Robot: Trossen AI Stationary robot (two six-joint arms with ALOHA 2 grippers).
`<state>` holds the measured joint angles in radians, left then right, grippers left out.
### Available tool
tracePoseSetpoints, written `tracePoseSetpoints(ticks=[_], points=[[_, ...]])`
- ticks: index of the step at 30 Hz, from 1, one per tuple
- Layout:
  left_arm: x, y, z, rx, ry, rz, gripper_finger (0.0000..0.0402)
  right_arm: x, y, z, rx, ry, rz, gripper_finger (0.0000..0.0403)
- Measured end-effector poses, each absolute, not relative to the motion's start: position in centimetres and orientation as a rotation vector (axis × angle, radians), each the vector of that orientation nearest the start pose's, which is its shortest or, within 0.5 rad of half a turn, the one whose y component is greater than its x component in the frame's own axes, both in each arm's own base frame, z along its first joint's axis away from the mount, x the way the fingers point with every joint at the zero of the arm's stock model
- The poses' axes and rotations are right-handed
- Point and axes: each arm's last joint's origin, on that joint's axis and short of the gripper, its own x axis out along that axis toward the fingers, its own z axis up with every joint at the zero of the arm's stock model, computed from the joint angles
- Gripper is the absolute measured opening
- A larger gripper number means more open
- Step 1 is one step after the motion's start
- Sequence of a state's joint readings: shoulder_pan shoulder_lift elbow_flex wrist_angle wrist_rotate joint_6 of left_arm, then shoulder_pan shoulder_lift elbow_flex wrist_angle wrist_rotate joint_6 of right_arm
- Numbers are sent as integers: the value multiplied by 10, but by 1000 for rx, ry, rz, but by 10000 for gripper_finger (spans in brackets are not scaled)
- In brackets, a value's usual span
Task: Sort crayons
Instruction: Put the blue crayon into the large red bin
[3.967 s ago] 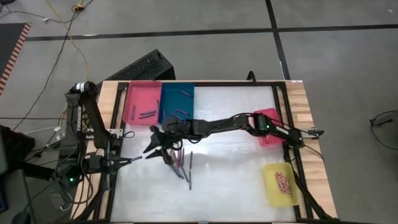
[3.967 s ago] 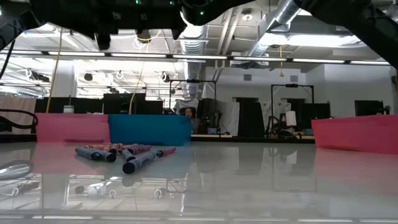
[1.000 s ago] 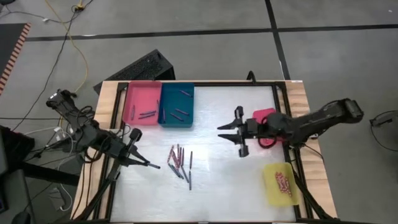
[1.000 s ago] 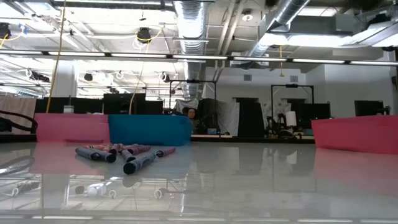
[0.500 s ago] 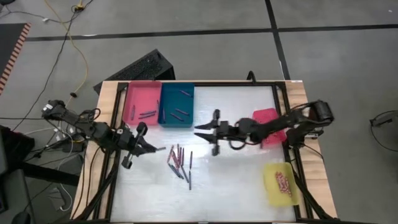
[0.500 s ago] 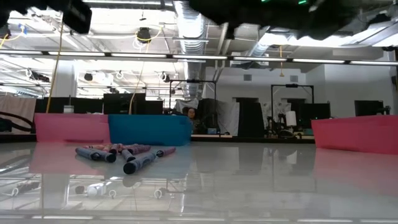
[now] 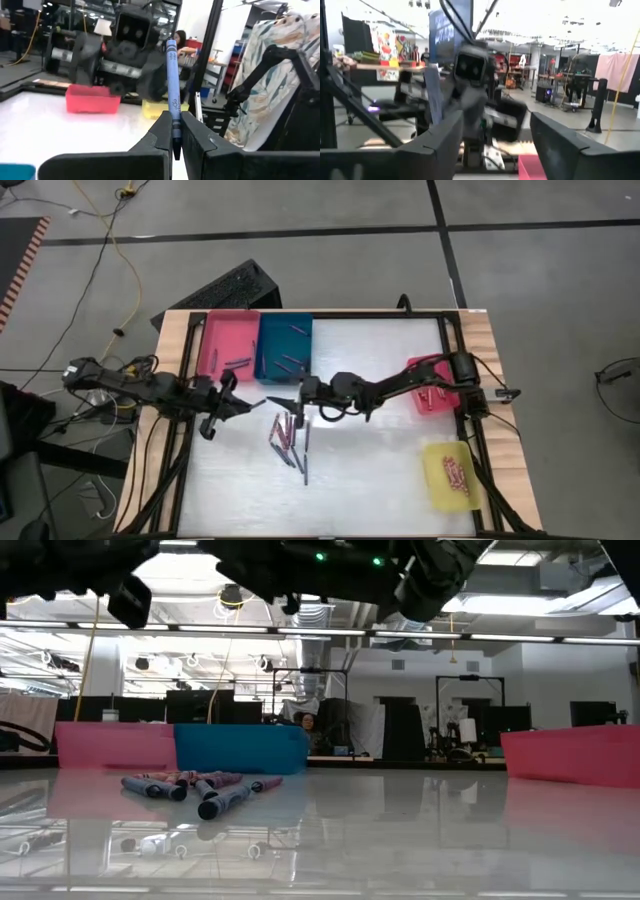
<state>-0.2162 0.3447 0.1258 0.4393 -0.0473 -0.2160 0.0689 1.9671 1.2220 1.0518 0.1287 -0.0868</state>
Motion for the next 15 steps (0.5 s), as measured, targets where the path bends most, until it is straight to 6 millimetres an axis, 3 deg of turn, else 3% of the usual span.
tracePoseSetpoints(ticks=[7,15], points=[[116,-14,203,-256,-233,-153,5,443,27,253,-57,-221,-66,265],[117,-6,202,-274,-229,-184,5,443,28,253,-29,-211,-56,265]])
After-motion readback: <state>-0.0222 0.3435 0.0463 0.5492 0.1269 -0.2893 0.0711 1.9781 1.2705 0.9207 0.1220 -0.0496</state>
